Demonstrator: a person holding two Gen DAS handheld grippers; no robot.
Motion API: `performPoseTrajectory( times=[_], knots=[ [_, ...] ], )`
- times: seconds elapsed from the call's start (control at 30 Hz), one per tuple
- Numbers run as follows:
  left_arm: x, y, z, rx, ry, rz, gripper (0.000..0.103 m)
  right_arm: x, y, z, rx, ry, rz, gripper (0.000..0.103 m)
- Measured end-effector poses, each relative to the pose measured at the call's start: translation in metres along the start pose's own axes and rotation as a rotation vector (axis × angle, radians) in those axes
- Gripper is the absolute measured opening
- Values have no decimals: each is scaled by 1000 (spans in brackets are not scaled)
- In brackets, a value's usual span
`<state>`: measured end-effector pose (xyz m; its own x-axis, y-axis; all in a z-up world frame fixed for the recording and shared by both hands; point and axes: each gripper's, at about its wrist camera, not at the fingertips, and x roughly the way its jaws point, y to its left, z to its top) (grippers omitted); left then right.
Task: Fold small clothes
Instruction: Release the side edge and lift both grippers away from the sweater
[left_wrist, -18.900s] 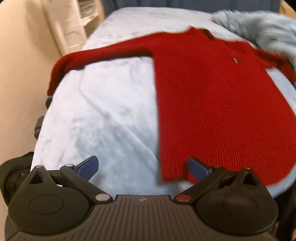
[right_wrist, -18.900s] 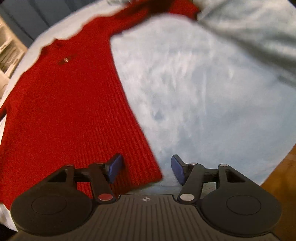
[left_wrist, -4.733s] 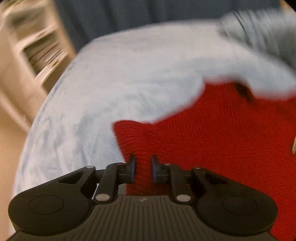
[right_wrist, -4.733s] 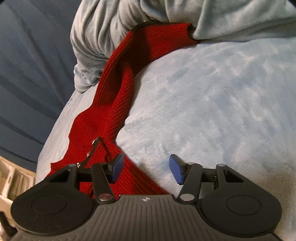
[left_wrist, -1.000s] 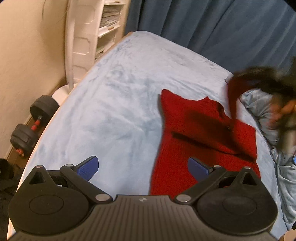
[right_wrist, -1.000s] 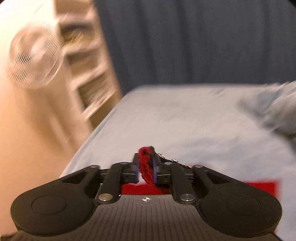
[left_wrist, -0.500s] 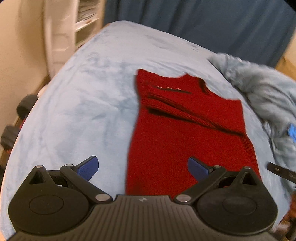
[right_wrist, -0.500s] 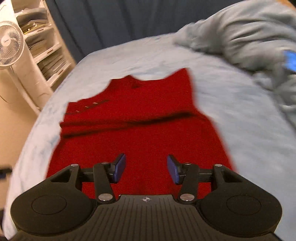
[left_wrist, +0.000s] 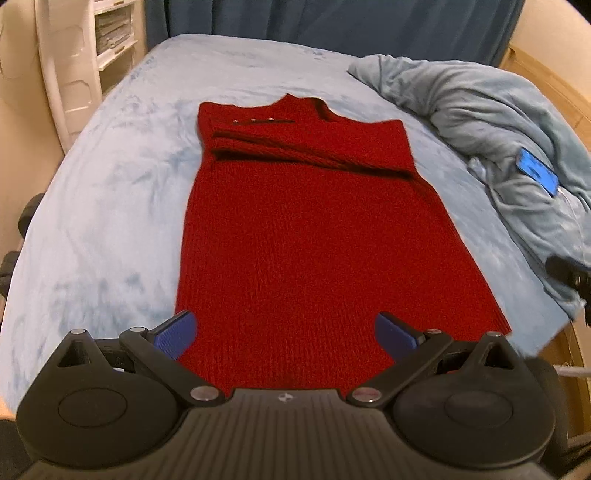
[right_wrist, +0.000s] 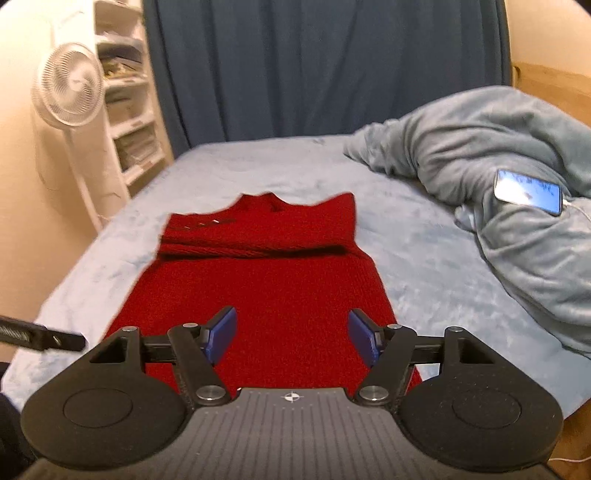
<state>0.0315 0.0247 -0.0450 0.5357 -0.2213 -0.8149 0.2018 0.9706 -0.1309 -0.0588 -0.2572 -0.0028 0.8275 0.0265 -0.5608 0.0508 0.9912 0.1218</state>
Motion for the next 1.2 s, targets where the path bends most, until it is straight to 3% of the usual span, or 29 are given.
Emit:
performPoseTrajectory(
  times=[0.3, 0.6, 1.2],
  knots=[
    [-51, 4, -27, -52, -72, 26, 103, -57, 20, -15, -49, -62, 38, 72],
    [-72, 4, -24, -41, -127, 47, 103, -68, 18, -18, -24, -66, 51, 72],
    [-26, 11, -3, -40, -53, 76, 103, -30, 3, -17, 23, 11, 45, 73]
  ],
)
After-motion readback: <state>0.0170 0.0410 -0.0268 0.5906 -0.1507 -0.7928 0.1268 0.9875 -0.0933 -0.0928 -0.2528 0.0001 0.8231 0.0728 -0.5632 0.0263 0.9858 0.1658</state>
